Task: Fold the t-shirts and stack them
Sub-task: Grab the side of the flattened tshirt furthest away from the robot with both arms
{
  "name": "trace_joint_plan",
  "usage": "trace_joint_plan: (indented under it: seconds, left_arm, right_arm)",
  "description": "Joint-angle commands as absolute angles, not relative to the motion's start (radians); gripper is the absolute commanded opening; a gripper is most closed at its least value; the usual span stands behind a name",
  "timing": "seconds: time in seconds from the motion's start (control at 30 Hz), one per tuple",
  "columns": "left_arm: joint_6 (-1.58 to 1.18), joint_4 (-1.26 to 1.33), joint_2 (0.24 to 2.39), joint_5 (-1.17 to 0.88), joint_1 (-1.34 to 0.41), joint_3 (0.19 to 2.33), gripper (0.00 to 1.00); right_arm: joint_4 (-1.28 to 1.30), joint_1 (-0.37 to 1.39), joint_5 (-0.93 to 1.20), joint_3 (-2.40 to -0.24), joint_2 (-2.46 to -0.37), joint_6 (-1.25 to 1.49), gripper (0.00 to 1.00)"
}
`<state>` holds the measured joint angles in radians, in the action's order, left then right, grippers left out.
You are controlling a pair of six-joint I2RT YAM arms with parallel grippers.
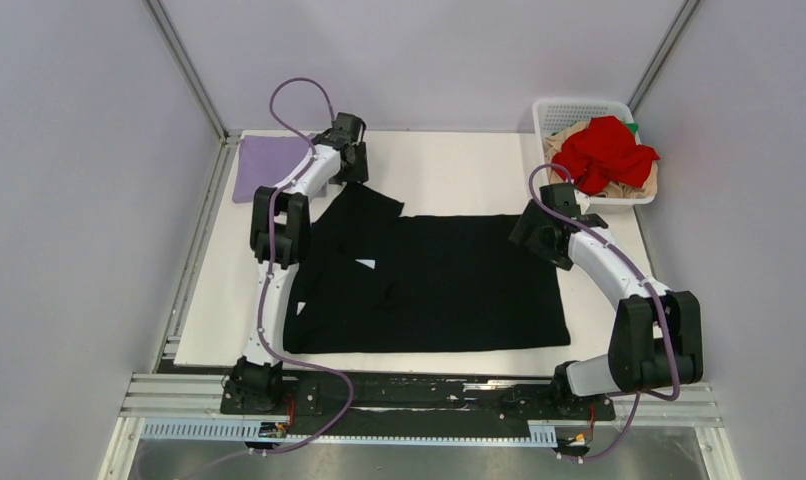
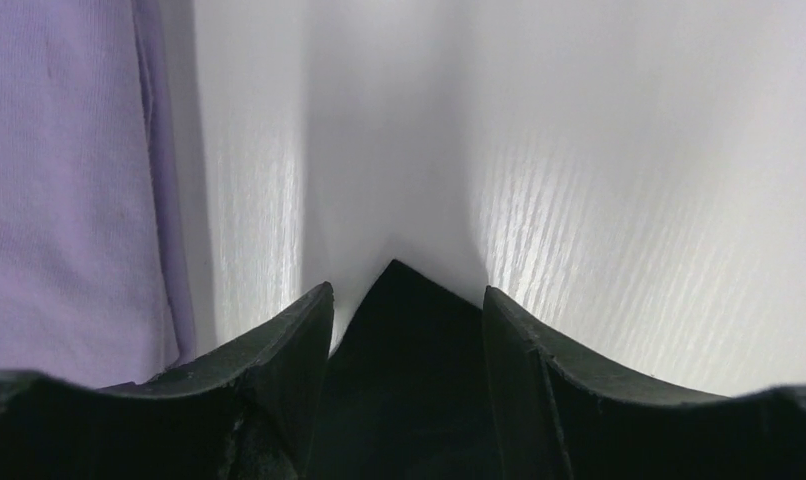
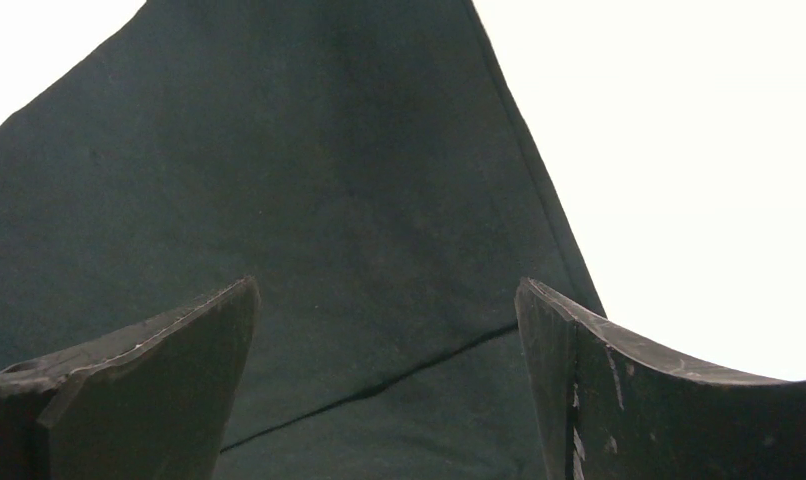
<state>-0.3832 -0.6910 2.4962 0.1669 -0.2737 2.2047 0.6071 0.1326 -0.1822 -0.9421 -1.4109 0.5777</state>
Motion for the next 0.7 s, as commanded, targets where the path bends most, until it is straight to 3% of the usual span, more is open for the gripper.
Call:
trace_joint_plan:
  seconds: [0.0, 0.23, 0.37, 0.53, 0.67]
  left_arm:
    - [-0.375, -0.741, 2.422, 0.165, -0.287, 2.092, 0.64]
    - [-0.356, -0.723, 2.398, 0.182, -0.327, 2.008, 0.59]
    - [-0.357, -0.738, 2.424, 0.175, -0.329, 2.044, 0.41]
    - [-0.346, -0.736, 2.423, 0.175, -0.330, 2.075, 0.01]
    - [-0.324, -0.716, 2.376, 0.215, -0.330, 2.069, 0.00]
  right_arm:
    - [0.565, 0.120, -0.236, -0.984, -1.434, 0.582, 1.00]
    - [0.548, 0.117, -0.263, -1.013, -1.471, 0.582, 1.00]
    - [0.537, 0.115, -0.293, -1.034, -1.502, 0.568, 1.00]
    - [0.530, 0.114, -0.325, -1.104, -1.563, 0.553, 1.00]
    - [0.519, 0.114, -0.343, -1.188, -1.631, 0.538, 1.00]
